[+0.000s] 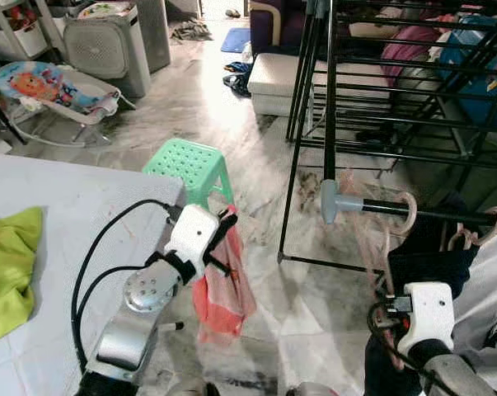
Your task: Hang hanger
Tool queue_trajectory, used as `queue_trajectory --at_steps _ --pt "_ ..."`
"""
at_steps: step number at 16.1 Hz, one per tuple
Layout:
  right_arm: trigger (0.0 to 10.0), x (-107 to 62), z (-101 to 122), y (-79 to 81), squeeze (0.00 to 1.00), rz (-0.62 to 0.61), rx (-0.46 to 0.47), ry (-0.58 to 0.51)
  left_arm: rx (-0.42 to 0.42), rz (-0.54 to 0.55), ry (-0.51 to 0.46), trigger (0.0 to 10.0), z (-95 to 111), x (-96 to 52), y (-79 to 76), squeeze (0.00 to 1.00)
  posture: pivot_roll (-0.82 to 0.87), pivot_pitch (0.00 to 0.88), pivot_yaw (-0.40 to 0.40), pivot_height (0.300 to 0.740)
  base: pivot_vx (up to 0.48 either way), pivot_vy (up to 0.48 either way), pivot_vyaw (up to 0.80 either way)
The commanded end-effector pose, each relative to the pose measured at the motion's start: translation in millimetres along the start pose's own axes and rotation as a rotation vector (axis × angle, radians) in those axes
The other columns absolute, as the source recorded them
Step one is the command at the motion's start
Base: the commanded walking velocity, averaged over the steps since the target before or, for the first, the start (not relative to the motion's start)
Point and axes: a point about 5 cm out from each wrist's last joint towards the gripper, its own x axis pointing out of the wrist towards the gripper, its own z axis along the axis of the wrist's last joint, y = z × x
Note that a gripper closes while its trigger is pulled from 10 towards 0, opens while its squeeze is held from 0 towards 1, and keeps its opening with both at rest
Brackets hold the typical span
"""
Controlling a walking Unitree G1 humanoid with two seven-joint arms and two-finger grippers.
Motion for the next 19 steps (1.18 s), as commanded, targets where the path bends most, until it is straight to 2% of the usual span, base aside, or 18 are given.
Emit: queue_trajectory --at_steps 1,4,8,14,17,19 --pt "10.0 -2.0 -1 2.9 0.0 -0.023 0.02 -0.012 0.01 0.022 -0.021 10.0 5 2.1 4.0 0.0 -0.05 0.0 0.02 0.74 0.0 0.0 0.0" --pt "10.0 -6.4 0 8.9 0.0 -0.027 -0.004 -0.043 0.001 -0.015 -0.012 10.0 2 -1.3 -2.3 0.0 -0.05 0.0 0.018 0.74 -0.087 0.0 0.0" --pt "10.0 -3.0 11 5.9 0.0 -0.05 -0.06 -0.115 -0.001 -0.011 -0.019 10.0 3 1.6 -2.0 0.0 -0.06 0.0 0.015 0.74 -0.318 0.0 0.0" --pt "10.0 0.8 6 7.3 0.0 -0.045 -0.053 -0.097 0.007 -0.014 -0.018 10.0 4 3.2 -1.1 0.0 -0.06 0.0 0.014 0.74 -0.331 0.0 0.0" --pt "10.0 1.5 -2 6.2 0.0 -0.065 0.009 -0.026 0.008 -0.014 -0.016 10.0 3 3.1 -0.2 0.0 -0.05 0.0 0.015 0.74 -0.324 0.0 0.0" --pt "10.0 1.3 -3 5.1 0.0 -0.07 0.009 -0.022 0.012 -0.016 -0.016 10.0 3 3.5 0.5 0.0 -0.06 0.0 0.016 0.74 -0.321 0.0 0.0"
